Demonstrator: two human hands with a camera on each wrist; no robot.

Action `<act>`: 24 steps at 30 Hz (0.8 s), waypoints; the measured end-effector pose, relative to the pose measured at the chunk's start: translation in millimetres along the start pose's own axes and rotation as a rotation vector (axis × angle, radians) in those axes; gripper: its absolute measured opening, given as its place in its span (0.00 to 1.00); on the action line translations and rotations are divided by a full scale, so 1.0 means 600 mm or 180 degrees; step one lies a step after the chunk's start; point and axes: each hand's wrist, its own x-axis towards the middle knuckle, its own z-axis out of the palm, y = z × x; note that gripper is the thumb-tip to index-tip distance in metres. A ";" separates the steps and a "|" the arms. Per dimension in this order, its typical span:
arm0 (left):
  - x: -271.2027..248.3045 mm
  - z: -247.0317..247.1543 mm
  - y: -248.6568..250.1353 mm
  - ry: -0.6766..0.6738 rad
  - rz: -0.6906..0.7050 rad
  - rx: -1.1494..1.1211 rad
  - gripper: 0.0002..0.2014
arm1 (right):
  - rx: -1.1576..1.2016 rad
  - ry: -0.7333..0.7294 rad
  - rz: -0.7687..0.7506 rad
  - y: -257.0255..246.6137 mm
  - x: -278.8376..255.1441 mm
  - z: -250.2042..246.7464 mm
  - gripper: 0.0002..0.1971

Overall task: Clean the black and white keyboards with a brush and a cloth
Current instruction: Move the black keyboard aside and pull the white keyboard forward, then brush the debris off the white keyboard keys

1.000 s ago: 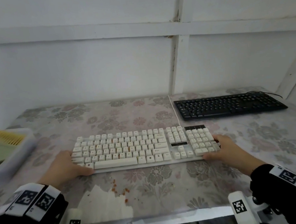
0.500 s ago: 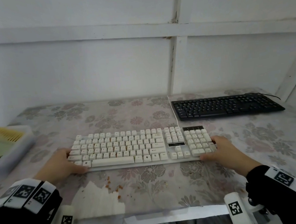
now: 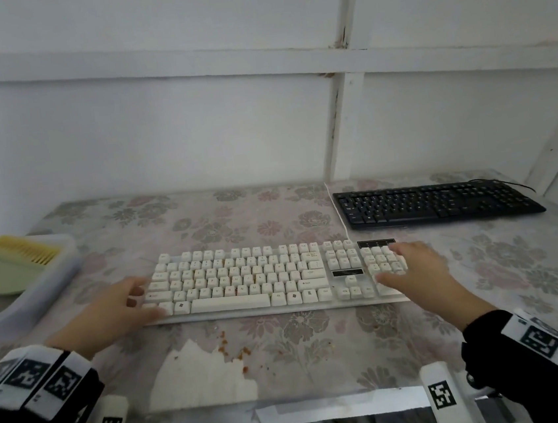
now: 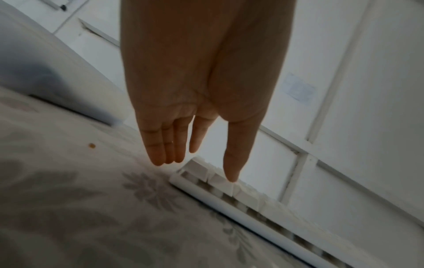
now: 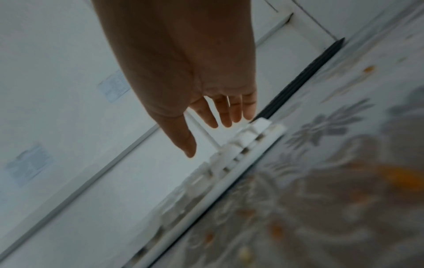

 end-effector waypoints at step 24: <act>-0.007 -0.259 -0.260 0.0966 0.0653 -0.0298 0.17 | 0.0771 -0.1289 -0.1884 -0.709 -0.037 0.340 0.25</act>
